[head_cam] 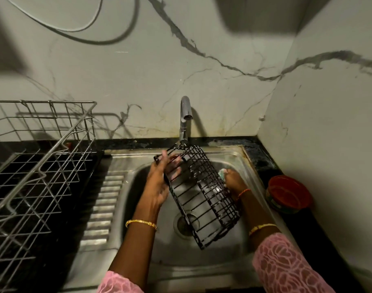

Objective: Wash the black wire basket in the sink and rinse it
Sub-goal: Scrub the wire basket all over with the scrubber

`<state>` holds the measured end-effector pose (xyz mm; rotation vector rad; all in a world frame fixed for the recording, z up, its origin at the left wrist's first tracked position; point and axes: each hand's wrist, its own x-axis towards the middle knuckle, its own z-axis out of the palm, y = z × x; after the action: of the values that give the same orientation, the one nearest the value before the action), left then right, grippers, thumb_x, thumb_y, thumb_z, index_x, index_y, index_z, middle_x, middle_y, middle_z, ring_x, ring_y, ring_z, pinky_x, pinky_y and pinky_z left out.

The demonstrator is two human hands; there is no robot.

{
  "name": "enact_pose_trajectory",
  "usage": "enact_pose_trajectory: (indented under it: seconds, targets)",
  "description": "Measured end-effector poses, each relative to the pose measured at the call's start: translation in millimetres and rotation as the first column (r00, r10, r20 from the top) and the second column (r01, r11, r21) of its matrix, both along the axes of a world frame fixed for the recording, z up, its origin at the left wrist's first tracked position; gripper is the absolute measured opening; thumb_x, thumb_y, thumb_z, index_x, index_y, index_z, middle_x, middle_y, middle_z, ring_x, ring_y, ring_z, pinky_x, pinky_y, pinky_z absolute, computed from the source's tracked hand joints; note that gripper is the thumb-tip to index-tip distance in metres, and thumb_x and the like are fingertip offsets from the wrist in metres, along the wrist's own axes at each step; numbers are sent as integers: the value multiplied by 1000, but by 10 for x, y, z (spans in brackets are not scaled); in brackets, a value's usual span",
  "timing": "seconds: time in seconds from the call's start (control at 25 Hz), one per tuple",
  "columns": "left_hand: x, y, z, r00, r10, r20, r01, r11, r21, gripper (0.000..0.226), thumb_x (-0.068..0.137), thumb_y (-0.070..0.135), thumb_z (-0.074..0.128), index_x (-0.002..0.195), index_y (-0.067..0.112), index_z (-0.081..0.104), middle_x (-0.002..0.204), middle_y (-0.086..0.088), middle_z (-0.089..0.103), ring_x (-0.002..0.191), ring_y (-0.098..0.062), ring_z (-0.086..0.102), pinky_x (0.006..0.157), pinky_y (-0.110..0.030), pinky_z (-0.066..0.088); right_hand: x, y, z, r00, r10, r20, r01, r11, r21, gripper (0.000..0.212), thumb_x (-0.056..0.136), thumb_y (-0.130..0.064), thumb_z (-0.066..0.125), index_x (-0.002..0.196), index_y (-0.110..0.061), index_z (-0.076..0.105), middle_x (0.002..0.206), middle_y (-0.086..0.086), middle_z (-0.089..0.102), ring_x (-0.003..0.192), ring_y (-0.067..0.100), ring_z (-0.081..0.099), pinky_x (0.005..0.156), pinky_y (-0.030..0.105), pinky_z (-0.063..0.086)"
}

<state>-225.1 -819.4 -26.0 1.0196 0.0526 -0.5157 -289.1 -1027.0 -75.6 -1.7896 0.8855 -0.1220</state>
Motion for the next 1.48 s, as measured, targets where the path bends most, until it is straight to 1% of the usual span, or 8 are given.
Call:
enact_pose_trajectory:
  seconds: [0.08, 0.32, 0.52, 0.8, 1.08, 1.24, 1.36, 1.48]
  targets:
    - [-127, 4, -72, 986, -149, 75, 143, 987, 77, 49, 85, 53, 44, 120, 21, 53, 107, -5, 72, 89, -21, 72, 65, -28, 58, 15, 84, 68, 998, -43, 43, 41, 997, 59, 33, 99, -9, 32, 127, 5, 44, 72, -1, 40, 52, 7, 44, 29, 6, 30]
    - [-64, 76, -7, 993, -118, -18, 120, 986, 112, 53, 93, 58, 28, 100, 15, 59, 77, -3, 74, 47, -7, 64, 42, -19, 50, 49, 313, 46, 936, -213, 279, 220, 975, 6, 30, 99, -18, 36, 118, 0, 50, 97, 13, 54, 63, 10, 47, 35, 5, 37]
    - [-41, 226, -193, 996, -49, -78, 52, 998, 33, 48, 90, 62, 34, 71, 22, 52, 33, 1, 41, 23, -5, 33, 29, -16, 28, -89, 282, 75, 902, -189, 388, 329, 883, -334, 21, 98, -14, 38, 99, -2, 54, 91, 15, 57, 79, 26, 58, 60, 29, 48]
    - [-125, 326, -444, 989, -104, -107, 108, 994, 32, 61, 75, 70, 46, 48, 15, 39, 32, 6, 25, 20, -4, 23, 26, -10, 20, -66, 749, 436, 809, 3, 588, 283, 875, -393, 12, 91, -9, 54, 95, -2, 63, 90, 11, 64, 73, 15, 58, 58, 0, 41]
    - [-111, 223, -475, 998, -44, -49, 47, 997, 55, 61, 79, 69, 43, 43, 21, 36, 31, 6, 27, 25, -5, 24, 31, -14, 22, -167, 1333, 519, 646, 365, 671, 108, 826, -553, 29, 84, 9, 56, 109, -4, 66, 107, 7, 59, 101, 3, 53, 88, 9, 44]
    - [-87, 247, -504, 994, -28, -101, 22, 998, -61, 54, 80, 66, 47, 55, 19, 40, 32, 6, 29, 21, -3, 24, 29, -8, 15, 3, 883, 522, 731, 189, 655, 247, 822, -513, 21, 85, 5, 57, 103, -1, 68, 105, 12, 62, 96, 15, 57, 82, 13, 48]
    - [-82, 198, -516, 994, -21, -106, 16, 999, -45, 54, 80, 67, 48, 54, 19, 44, 32, 6, 30, 21, -3, 24, 31, -11, 14, 91, 703, 519, 792, -5, 611, 298, 876, -379, 18, 86, 0, 58, 101, 1, 67, 109, 15, 62, 96, 21, 60, 72, -2, 42]
    - [-96, 88, -535, 994, -27, -104, 27, 1000, 0, 60, 79, 70, 46, 46, 20, 40, 30, 6, 28, 21, -4, 22, 32, -13, 14, 118, 1001, 513, 750, 75, 657, 265, 876, -403, 16, 83, 2, 60, 96, 0, 69, 102, 15, 63, 93, 20, 59, 77, -2, 39]
